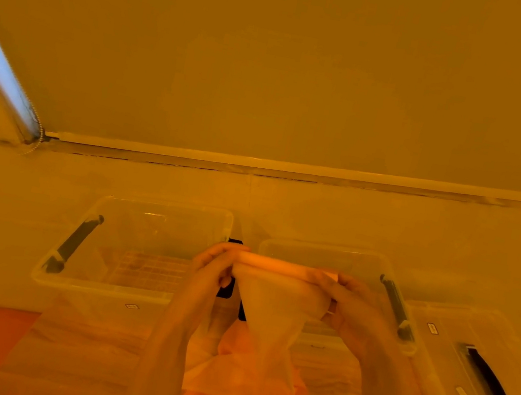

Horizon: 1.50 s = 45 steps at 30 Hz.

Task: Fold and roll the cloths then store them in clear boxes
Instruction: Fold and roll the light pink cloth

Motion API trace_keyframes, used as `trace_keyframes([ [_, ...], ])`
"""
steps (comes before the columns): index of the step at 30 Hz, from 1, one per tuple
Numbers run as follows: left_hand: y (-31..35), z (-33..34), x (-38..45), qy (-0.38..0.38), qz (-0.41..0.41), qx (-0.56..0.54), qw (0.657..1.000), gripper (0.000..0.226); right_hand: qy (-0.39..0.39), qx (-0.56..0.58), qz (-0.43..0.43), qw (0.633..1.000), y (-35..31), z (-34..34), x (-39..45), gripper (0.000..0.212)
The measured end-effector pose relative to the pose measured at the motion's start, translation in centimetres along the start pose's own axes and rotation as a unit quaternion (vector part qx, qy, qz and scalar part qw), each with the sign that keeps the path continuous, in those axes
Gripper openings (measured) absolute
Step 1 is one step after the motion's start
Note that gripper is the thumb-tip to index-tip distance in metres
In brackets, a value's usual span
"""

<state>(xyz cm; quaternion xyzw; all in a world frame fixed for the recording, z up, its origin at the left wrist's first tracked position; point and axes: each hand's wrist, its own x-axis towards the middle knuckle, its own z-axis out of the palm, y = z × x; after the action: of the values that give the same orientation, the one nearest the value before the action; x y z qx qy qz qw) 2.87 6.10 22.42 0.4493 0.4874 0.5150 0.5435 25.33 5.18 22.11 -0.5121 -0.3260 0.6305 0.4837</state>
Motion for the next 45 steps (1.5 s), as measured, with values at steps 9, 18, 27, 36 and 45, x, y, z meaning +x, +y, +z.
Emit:
trace_keyframes([
  [9,0.0,-0.3,-0.2,-0.01,-0.01,0.047,0.999,0.023,-0.017,0.012,0.01,1.0,0.0,0.1,0.0,0.016],
  [18,0.2,-0.1,-0.5,-0.034,0.012,0.061,0.997,0.022,-0.01,-0.011,0.02,1.0,0.2,-0.3,0.1,0.031],
  [27,0.3,0.5,-0.4,-0.001,0.006,0.057,0.998,0.018,0.014,0.007,0.011,1.0,0.5,-0.7,0.4,0.021],
  [36,0.6,0.5,-0.4,-0.018,0.003,0.106,0.994,0.018,-0.002,-0.027,-0.017,0.999,0.2,-0.8,0.0,0.019],
  [45,0.2,0.2,-0.1,-0.012,0.0,0.053,0.999,0.015,0.003,-0.009,-0.01,1.0,0.1,-0.2,0.0,0.016],
])
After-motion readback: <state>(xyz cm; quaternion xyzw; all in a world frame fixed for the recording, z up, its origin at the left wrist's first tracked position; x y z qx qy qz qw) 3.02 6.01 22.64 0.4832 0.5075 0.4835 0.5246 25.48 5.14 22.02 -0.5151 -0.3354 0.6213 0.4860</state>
